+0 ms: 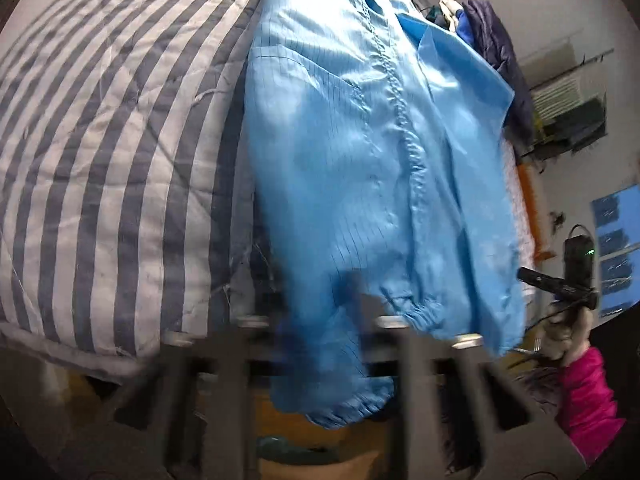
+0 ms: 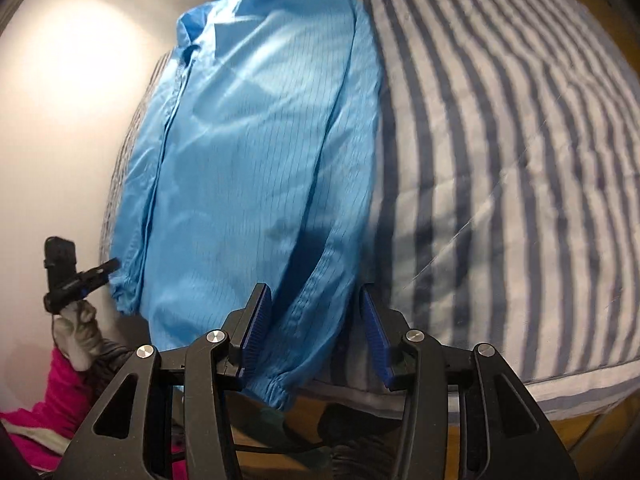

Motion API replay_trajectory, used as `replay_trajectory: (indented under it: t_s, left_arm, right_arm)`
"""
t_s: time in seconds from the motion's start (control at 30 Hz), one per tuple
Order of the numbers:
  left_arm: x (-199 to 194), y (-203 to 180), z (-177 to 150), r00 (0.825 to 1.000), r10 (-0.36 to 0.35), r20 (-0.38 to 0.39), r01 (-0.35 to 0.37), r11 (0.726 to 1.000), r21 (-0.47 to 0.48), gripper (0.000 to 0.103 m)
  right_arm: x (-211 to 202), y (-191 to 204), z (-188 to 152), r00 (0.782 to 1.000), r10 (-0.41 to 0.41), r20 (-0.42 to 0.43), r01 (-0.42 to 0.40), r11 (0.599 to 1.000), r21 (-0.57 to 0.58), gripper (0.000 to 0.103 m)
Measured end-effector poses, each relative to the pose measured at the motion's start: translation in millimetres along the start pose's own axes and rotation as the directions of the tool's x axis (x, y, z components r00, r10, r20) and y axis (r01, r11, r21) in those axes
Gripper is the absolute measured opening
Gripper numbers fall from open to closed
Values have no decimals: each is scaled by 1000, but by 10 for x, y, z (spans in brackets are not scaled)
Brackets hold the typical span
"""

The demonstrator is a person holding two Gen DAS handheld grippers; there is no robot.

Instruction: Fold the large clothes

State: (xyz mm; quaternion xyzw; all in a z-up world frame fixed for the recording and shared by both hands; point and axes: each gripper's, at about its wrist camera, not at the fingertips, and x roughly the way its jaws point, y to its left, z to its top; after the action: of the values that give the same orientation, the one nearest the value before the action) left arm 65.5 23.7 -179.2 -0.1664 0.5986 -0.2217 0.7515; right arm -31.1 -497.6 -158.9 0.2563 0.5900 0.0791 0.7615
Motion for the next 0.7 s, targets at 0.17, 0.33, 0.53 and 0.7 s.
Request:
replay_trajectory:
  t_s: [0.17,0.33,0.53,0.7]
  left_arm:
    - [-151,-29,37,999,23,45,-25,999,25,1]
    - [-443,65,61,994,57,93,-60,998,30,0]
    - [-644,261,210,981,140,135,-142,990,0,0]
    - [-601,296,219,967,226,115,-228,974,8,7]
  right_arm:
    - [224,243,-84,998,28,-60,-31,998,-59,7]
    - [263,550,-193,999,-14,-45,8,991,-134,4]
    - [240,868,-324,990,135,-31,-137,986,-95,2]
    - [445,1040,-490,998,35,-58,-45,984,-174,5]
